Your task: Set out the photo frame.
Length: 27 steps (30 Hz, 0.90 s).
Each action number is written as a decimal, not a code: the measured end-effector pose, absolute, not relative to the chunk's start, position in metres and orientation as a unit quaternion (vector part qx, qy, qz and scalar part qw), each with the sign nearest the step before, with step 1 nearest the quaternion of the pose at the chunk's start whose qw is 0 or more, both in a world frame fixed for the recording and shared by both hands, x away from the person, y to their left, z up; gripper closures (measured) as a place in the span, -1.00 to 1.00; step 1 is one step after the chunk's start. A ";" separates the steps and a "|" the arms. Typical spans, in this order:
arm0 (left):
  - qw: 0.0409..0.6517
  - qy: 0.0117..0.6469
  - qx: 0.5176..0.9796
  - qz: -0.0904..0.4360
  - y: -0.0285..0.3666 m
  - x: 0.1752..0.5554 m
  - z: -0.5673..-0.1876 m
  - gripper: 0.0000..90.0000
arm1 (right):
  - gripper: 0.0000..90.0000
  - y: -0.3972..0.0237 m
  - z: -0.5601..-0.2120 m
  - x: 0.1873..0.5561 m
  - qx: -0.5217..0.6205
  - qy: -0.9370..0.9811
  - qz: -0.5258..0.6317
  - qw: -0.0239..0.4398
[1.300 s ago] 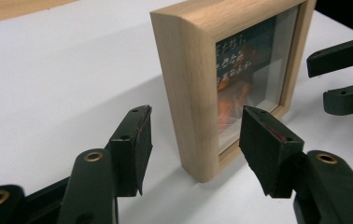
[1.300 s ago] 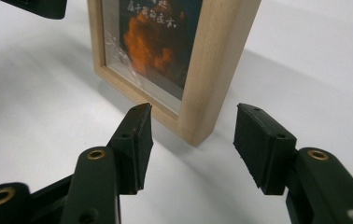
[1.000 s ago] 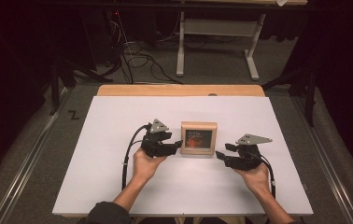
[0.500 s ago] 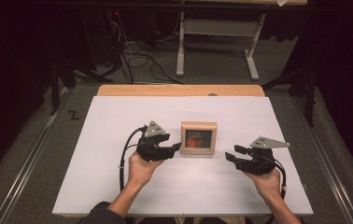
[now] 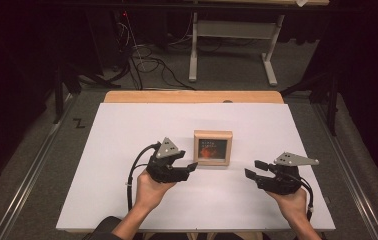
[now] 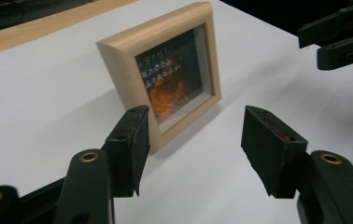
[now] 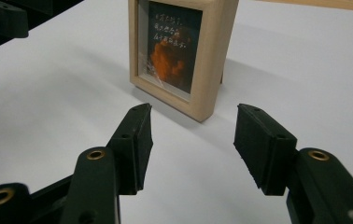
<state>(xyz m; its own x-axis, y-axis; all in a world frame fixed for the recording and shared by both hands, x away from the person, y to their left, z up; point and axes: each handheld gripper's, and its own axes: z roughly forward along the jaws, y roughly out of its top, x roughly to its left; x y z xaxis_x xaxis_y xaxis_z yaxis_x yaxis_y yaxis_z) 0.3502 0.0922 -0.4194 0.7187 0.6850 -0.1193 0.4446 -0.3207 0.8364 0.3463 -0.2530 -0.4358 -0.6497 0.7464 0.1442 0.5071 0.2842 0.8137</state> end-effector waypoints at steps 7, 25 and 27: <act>0.469 0.336 0.809 0.112 0.077 0.341 -0.424 -0.06 | 0.04 -0.251 -0.436 0.337 0.392 0.791 0.451 0.130; 0.464 0.339 0.814 0.085 0.072 0.324 -0.444 -0.06 | 0.02 -0.241 -0.444 0.320 0.378 0.804 0.442 0.122; 0.464 0.337 0.815 0.084 0.071 0.323 -0.444 -0.06 | 0.02 -0.240 -0.445 0.318 0.377 0.805 0.441 0.120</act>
<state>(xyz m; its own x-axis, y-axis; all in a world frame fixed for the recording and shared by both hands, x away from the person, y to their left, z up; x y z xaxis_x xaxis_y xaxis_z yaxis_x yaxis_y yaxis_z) 0.3228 0.0715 -0.4439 0.7589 0.6271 -0.1755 0.4709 -0.3423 0.8131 0.3183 -0.2397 -0.4450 -0.6866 0.7135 0.1398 0.5016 0.3256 0.8015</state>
